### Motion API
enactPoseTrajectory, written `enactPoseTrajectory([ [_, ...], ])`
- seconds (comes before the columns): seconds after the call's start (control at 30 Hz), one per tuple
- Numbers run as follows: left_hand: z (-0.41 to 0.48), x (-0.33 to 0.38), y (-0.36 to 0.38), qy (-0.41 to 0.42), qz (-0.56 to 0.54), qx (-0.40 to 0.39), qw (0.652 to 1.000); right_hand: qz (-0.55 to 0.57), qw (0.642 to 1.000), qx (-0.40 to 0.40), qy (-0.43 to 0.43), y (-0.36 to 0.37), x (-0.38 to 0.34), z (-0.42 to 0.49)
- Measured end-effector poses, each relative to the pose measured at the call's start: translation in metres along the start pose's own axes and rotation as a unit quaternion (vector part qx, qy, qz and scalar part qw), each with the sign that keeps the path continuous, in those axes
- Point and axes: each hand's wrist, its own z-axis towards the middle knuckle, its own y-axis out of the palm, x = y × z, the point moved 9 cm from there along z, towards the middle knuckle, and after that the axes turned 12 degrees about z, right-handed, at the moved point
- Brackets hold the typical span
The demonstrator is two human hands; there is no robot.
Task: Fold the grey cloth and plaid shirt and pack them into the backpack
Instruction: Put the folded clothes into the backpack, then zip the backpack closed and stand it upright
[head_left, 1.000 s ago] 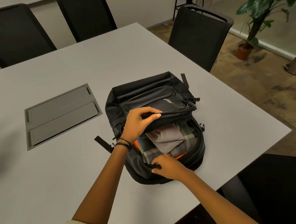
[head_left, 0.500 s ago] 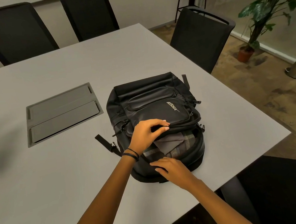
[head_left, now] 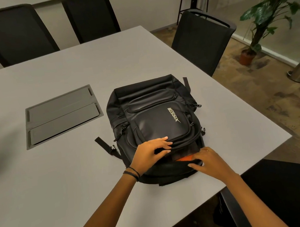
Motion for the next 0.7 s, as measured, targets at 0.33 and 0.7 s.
enactPoseTrajectory([
  [0.33, -0.027, 0.016, 0.024, 0.086, 0.142, 0.016, 0.986, 0.076, 0.986, 0.135, -0.060, -0.025, -0.027, -0.012],
  [0.7, -0.050, 0.011, 0.027, 0.137, 0.169, 0.019, 0.976, 0.109, 0.962, 0.201, -0.149, -0.038, -0.103, 0.042],
])
